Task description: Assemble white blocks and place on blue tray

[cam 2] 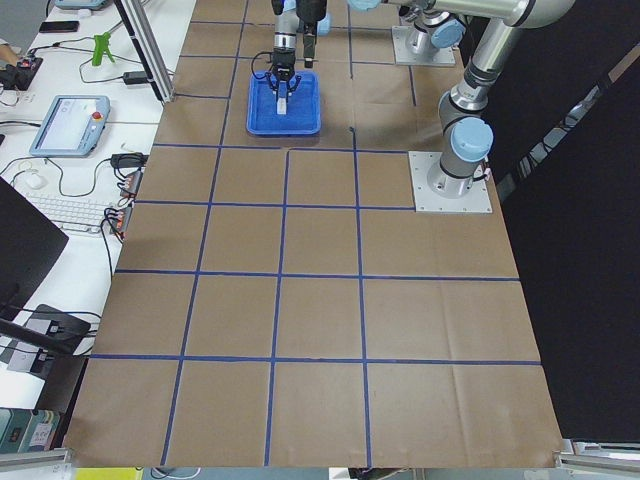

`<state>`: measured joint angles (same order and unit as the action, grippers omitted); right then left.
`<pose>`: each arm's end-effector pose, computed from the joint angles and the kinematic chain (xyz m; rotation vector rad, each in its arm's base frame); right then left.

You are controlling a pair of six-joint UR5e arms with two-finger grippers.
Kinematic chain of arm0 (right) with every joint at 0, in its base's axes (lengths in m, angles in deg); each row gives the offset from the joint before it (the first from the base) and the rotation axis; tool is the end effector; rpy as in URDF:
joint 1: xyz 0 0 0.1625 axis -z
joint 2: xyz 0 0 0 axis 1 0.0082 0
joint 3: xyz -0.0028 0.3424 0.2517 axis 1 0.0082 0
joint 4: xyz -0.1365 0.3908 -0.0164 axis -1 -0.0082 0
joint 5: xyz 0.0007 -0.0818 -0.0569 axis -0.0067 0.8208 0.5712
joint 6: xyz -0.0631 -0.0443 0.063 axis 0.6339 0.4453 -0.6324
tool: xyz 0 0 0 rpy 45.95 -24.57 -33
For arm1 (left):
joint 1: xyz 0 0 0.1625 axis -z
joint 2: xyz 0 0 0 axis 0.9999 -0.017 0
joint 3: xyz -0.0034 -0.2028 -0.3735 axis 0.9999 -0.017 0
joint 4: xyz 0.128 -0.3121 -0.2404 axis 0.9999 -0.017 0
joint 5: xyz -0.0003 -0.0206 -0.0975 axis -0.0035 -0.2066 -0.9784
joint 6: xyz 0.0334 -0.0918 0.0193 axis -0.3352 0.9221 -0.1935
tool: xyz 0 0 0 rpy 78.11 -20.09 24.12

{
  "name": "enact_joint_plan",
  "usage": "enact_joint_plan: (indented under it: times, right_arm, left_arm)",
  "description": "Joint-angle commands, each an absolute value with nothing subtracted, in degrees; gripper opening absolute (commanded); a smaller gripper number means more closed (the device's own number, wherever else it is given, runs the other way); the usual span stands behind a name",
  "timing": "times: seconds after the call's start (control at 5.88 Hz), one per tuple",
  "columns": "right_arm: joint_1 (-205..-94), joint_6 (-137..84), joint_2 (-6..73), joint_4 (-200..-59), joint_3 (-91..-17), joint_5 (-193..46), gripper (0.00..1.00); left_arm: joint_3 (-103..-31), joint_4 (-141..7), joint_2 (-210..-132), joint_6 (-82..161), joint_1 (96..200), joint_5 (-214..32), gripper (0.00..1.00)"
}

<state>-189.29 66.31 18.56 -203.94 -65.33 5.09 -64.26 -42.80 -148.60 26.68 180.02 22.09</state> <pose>0.2912 -0.5744 0.1538 -1.8839 1.8891 -0.6891 -0.1389 -0.4706 0.5255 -0.0268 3.1149 -0.0668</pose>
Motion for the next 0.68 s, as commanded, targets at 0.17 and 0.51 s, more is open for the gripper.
enact_joint_plan:
  times: [0.17, 0.51]
  right_arm:
    - [-189.29, 66.34, 18.53, -203.85, -65.34, 5.24, 0.31]
    - [-189.29, 66.25, 18.53, -203.85, -65.34, 5.15, 0.47]
  left_arm:
    - [-64.29, -42.64, -148.51, 27.63, 180.08, 22.03, 0.99]
    - [-64.29, -42.64, -148.51, 27.63, 180.08, 22.03, 0.99]
